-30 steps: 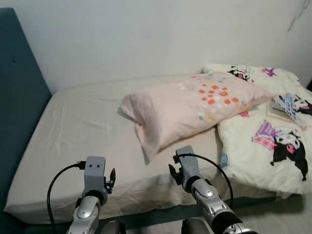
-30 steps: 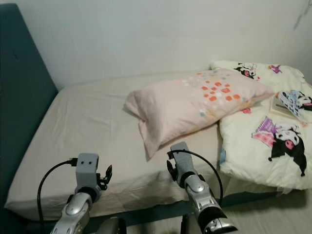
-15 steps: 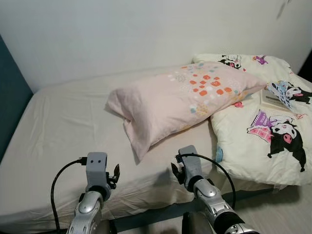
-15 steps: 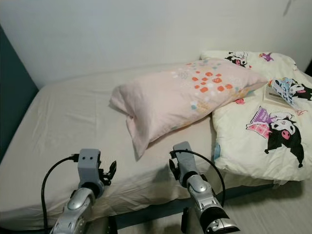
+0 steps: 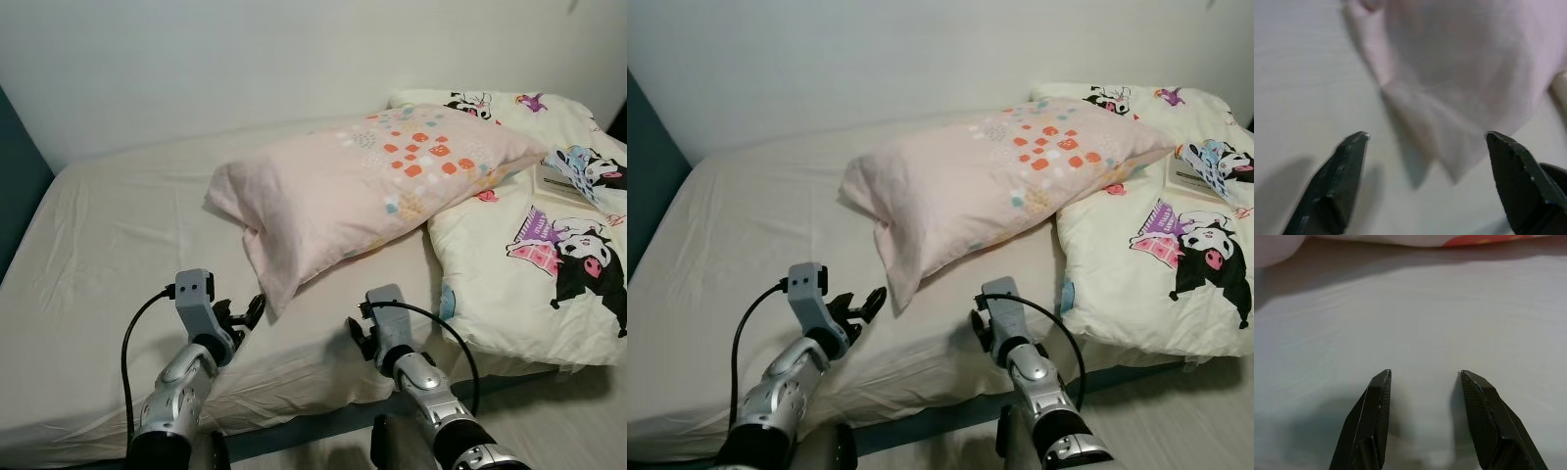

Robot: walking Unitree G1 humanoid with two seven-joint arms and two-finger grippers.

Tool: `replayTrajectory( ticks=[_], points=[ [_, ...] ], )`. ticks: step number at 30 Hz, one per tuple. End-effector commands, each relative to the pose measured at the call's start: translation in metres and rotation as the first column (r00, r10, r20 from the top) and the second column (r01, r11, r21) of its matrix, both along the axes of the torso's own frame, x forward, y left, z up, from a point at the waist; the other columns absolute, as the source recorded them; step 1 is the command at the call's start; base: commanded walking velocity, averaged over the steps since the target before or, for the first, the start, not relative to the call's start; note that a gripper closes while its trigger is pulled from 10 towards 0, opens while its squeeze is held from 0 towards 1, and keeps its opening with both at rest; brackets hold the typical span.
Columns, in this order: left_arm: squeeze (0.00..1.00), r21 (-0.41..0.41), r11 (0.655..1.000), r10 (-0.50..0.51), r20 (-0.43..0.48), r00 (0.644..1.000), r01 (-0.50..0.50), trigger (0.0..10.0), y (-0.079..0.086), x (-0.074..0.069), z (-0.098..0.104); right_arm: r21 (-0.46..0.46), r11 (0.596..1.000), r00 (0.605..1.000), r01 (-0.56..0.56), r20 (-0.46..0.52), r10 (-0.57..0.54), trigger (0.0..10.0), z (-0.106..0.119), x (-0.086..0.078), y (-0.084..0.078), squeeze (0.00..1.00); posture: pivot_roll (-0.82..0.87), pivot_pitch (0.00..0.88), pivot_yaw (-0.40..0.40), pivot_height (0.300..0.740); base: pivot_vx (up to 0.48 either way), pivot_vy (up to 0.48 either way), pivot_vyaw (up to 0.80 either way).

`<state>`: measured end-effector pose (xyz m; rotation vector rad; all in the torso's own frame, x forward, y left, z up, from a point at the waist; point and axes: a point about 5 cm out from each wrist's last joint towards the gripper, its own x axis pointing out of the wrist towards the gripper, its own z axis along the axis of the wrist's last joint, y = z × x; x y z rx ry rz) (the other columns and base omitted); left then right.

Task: Clean up the room

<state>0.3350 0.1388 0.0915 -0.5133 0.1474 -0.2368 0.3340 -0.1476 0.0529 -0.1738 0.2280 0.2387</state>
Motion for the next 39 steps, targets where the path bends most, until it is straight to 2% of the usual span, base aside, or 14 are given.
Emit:
replayTrajectory(
  ticks=[1,2,3,6,8,9,13,15,18,21,31,37,38,39],
  points=[
    [1.0,-0.063,0.998,-0.01,-0.031,0.999,0.008,10.0,-0.002,0.001,-0.003,0.011,1.0,1.0,0.01,-0.018,-0.009,10.0,-0.004,-0.003,-0.001,0.0,0.03,0.205,0.018,0.542,0.0,0.0,0.0],
    [1.0,-0.141,0.99,-0.031,-0.046,0.998,0.024,10.0,-0.01,0.007,0.003,0.009,1.0,1.0,0.017,-0.017,-0.017,10.0,-0.004,-0.002,-0.003,0.0,0.03,0.209,0.02,0.542,0.0,0.0,0.0],
    [1.0,-0.141,0.99,-0.031,-0.046,0.998,0.024,10.0,-0.01,0.007,0.003,0.009,1.0,1.0,0.017,-0.017,-0.017,10.0,-0.004,-0.002,-0.003,0.0,0.03,0.209,0.02,0.542,0.0,0.0,0.0],
    [1.0,-0.244,0.969,-0.061,-0.08,0.995,0.04,10.0,-0.025,0.019,0.01,0.011,1.0,1.0,0.027,-0.011,-0.027,10.0,-0.002,-0.001,-0.004,0.0,0.04,0.234,0.037,0.542,0.0,0.0,0.0],
    [1.0,-0.263,0.963,-0.08,-0.094,0.992,0.053,10.0,-0.032,0.022,0.011,0.014,1.0,1.0,0.028,-0.01,-0.028,10.0,-0.002,-0.001,-0.003,0.0,0.04,0.24,0.042,0.542,0.0,0.0,0.0],
    [0.02,-0.275,0.959,-0.097,-0.113,0.989,0.063,10.0,-0.038,0.024,0.01,0.016,0.999,1.0,0.027,-0.01,-0.027,10.0,-0.002,-0.001,-0.002,0.0,0.04,0.24,0.042,0.542,0.0,0.0,0.0],
    [0.0,-0.289,0.955,-0.112,-0.141,0.984,0.067,10.0,-0.045,0.026,0.008,0.02,1.0,1.0,0.024,-0.01,-0.024,10.0,-0.002,-0.001,0.0,0.0,0.04,0.244,0.048,0.542,0.0,0.0,0.0],
    [0.0,-0.342,0.938,-0.115,-0.163,0.98,0.053,10.0,-0.051,0.027,0.008,0.026,0.999,1.0,0.021,-0.01,-0.021,10.0,-0.002,-0.002,0.001,0.0,0.04,0.246,0.052,0.542,0.0,0.0,0.0],
    [0.0,-0.311,0.949,-0.116,-0.168,0.979,0.059,10.0,-0.063,0.029,0.011,0.031,0.999,1.0,0.02,-0.01,-0.02,10.0,-0.003,-0.002,0.003,0.0,0.04,0.249,0.059,0.542,0.0,0.0,0.0],
    [0.0,-0.334,0.942,-0.091,-0.172,0.981,0.029,10.0,-0.069,0.033,0.015,0.034,0.999,1.0,0.02,-0.009,-0.02,10.0,-0.003,-0.003,0.004,0.0,0.03,0.251,0.064,0.542,0.0,0.0,0.0],
    [0.0,-0.41,0.911,-0.015,-0.118,0.993,-0.035,10.0,-0.072,0.047,0.039,0.04,0.999,1.0,0.025,-0.005,-0.024,10.0,-0.003,-0.003,0.007,0.0,0.03,0.25,0.083,0.542,0.0,0.0,0.0],
    [0.0,-0.372,0.928,-0.04,-0.072,0.997,0.011,10.0,-0.08,0.051,0.051,0.042,0.999,1.0,0.027,-0.004,-0.027,10.0,-0.003,-0.003,0.009,0.0,0.03,0.246,0.089,0.542,0.0,0.0,0.0],
    [0.0,-0.373,0.928,-0.043,-0.075,0.996,0.012,5.8,-0.081,0.05,0.05,0.043,0.999,1.0,0.028,-0.003,-0.028,10.0,-0.003,-0.003,0.009,0.0,0.03,0.246,0.089,0.542,0.0,0.0,0.0],
    [0.0,-0.373,0.928,-0.043,-0.075,0.996,0.012,5.8,-0.081,0.05,0.05,0.043,0.999,1.0,0.028,-0.003,-0.028,10.0,-0.003,-0.003,0.009,0.0,0.03,0.246,0.089,0.542,0.0,0.0,0.0]
  ],
)
